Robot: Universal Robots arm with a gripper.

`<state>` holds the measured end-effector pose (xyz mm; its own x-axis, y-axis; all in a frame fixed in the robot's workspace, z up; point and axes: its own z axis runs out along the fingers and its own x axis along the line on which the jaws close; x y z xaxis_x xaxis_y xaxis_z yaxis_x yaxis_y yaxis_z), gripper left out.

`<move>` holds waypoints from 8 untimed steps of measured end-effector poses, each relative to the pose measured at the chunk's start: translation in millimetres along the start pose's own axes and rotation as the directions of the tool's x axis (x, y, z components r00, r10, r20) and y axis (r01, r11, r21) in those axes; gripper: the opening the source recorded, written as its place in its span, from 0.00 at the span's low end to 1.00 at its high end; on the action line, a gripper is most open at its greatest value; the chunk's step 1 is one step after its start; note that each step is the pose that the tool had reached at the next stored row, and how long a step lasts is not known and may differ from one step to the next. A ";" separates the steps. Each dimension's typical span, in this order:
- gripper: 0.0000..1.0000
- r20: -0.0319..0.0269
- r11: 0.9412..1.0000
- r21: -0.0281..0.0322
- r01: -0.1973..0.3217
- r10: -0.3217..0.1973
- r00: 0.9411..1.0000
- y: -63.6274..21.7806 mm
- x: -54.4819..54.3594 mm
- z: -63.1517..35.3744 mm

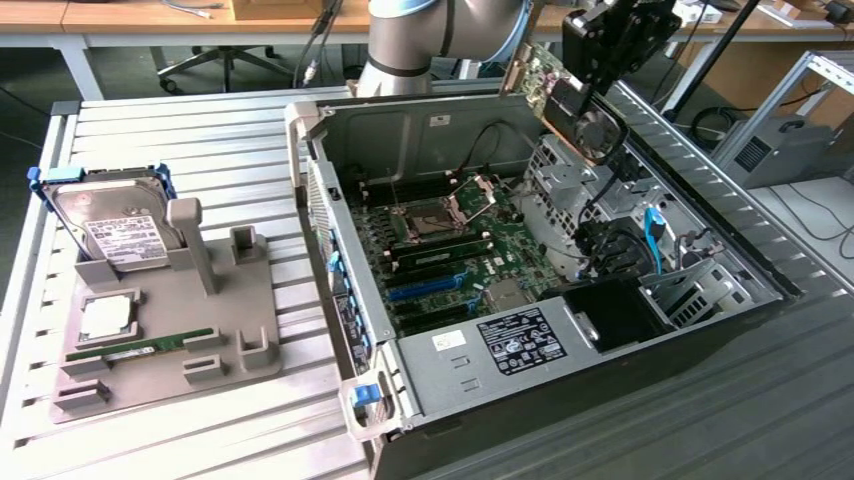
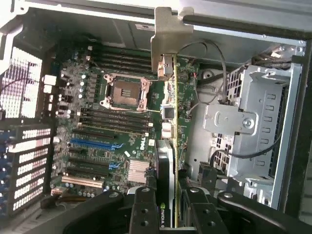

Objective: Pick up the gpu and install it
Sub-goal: 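Insert the gpu into the slot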

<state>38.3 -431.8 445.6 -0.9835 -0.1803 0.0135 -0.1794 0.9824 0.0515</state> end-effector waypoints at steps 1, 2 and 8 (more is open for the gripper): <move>0.27 -0.002 0.999 0.000 0.033 -0.033 0.999 0.0 0.0 0.0; 0.27 -0.003 0.998 0.001 0.066 -0.066 0.998 0.0 0.0 0.0; 0.27 -0.011 0.977 0.002 0.213 -0.213 0.977 0.0 0.0 0.2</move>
<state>38.3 -431.8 445.4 -0.9225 -0.3857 0.0134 -0.3846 0.9217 0.0516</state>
